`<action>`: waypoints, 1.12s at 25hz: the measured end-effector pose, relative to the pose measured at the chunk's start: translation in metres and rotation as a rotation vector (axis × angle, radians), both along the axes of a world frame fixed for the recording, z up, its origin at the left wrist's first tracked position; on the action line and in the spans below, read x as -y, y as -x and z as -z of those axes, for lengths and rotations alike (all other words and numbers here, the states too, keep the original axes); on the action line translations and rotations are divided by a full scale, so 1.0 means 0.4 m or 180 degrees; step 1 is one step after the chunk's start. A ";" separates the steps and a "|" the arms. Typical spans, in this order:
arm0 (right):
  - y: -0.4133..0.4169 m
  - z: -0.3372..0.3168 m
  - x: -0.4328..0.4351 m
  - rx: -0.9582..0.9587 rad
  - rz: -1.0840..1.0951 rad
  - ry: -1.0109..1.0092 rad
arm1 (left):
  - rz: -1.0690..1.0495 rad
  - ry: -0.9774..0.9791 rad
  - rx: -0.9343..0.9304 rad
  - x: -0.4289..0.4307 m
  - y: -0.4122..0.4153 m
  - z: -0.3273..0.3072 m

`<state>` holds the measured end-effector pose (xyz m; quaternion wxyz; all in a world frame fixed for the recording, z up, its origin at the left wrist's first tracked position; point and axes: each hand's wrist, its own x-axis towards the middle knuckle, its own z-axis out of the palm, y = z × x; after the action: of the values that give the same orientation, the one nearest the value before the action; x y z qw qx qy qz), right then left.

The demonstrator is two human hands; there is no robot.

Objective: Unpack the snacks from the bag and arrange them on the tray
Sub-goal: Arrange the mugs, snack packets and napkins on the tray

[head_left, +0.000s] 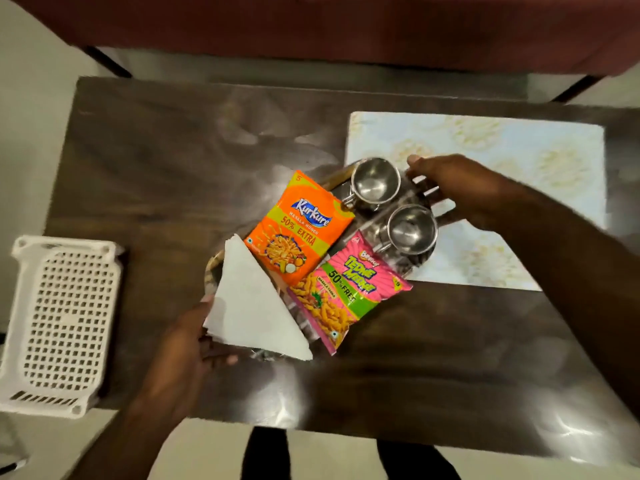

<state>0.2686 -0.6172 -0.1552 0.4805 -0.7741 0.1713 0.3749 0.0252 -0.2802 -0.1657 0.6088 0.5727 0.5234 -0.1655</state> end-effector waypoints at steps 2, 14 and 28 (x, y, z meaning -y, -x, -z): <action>0.006 0.009 0.113 -0.0070 0.0189 -0.0081 | 0.0199 0.0008 -0.0054 0.052 -0.089 0.006; -0.021 0.065 0.601 -0.0381 0.1694 -0.0251 | 0.1376 -0.0045 -0.0069 0.448 -0.585 0.093; -0.025 0.119 0.614 -0.0364 0.1938 -0.0195 | 0.1980 -0.0943 -0.0275 0.498 -0.638 0.132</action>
<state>0.2788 -0.8626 -0.2027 0.5834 -0.6500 0.4107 0.2616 0.2803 -0.4795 -0.2185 0.4167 0.7795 0.3674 -0.2894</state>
